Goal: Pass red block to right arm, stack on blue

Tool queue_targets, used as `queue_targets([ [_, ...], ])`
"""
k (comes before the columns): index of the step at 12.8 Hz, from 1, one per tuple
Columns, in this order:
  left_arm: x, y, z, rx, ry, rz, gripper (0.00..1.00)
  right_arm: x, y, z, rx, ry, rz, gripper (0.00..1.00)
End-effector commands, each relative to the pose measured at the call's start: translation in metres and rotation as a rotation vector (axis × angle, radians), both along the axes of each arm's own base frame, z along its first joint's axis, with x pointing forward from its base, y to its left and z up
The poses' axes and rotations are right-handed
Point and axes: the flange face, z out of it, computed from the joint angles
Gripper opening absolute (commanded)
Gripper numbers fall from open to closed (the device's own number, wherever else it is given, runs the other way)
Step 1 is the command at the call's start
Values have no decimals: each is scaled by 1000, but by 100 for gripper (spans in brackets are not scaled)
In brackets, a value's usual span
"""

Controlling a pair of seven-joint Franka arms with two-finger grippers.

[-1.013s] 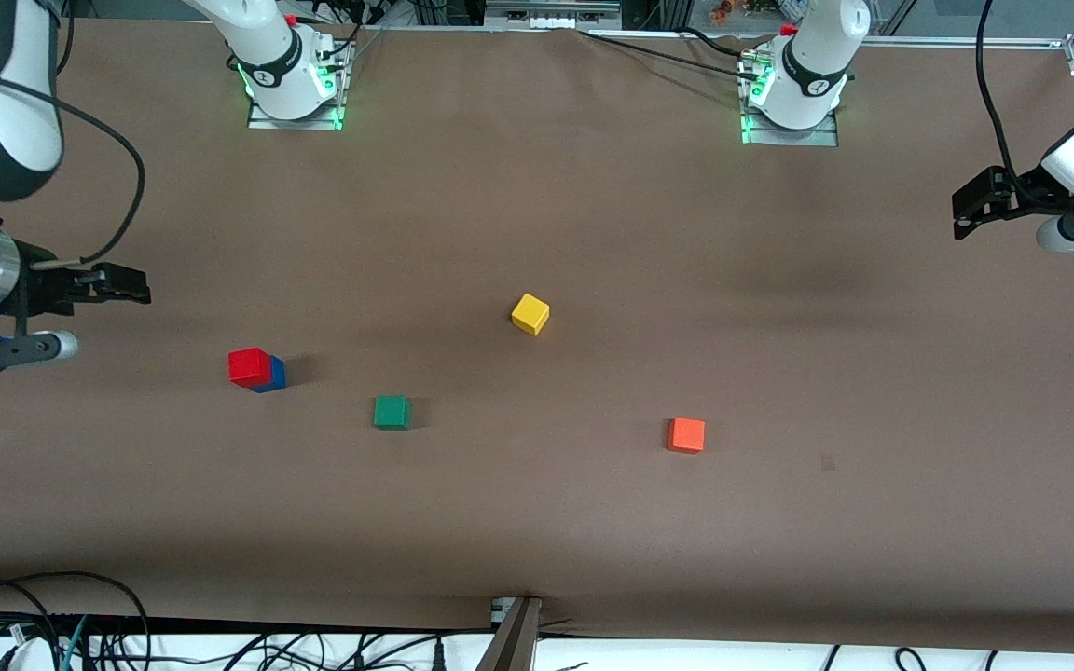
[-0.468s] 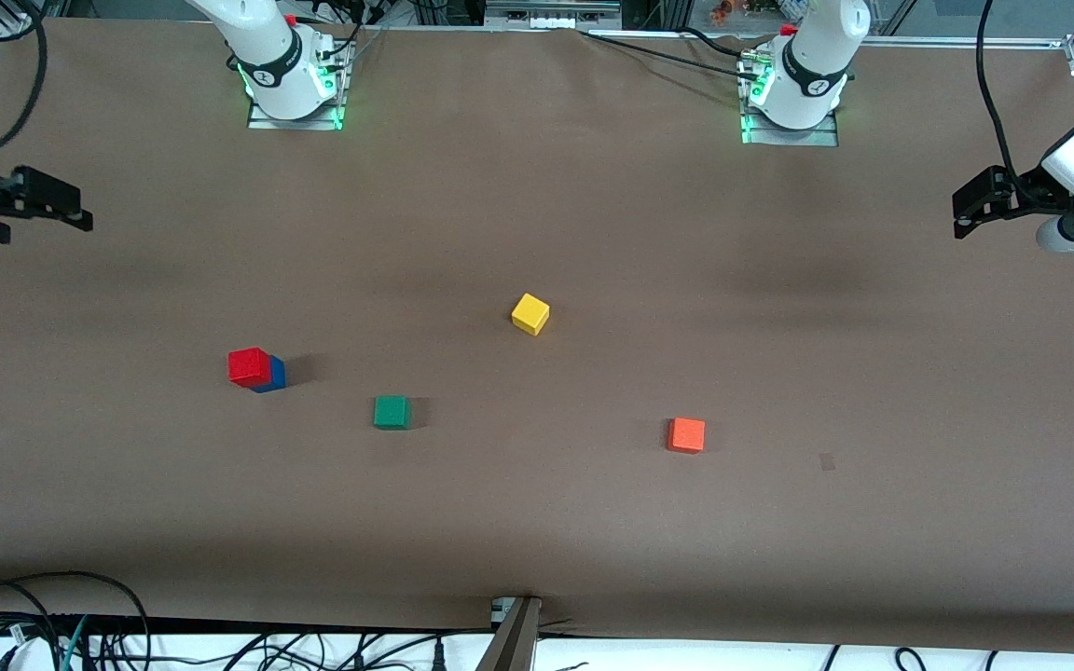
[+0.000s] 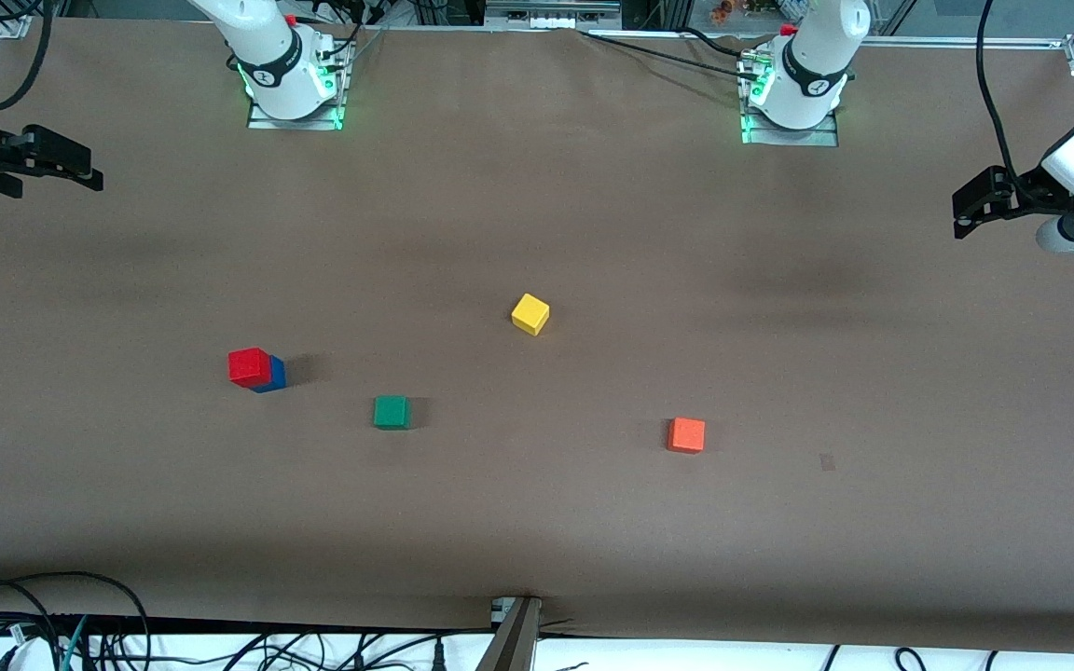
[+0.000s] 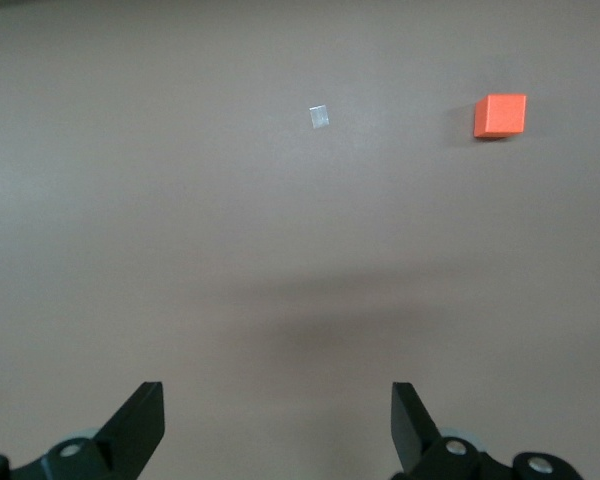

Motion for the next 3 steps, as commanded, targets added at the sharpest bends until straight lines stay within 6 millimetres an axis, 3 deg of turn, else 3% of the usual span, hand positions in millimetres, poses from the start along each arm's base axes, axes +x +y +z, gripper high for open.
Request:
queue_targets([
  [1,-2,-1,4,-18,3,7,100,3,-3,-4,-48,17,-8,100],
  [3,-2,-1,4,-19,2,6,100,3,-3,-3,-52,13,-8,100],
])
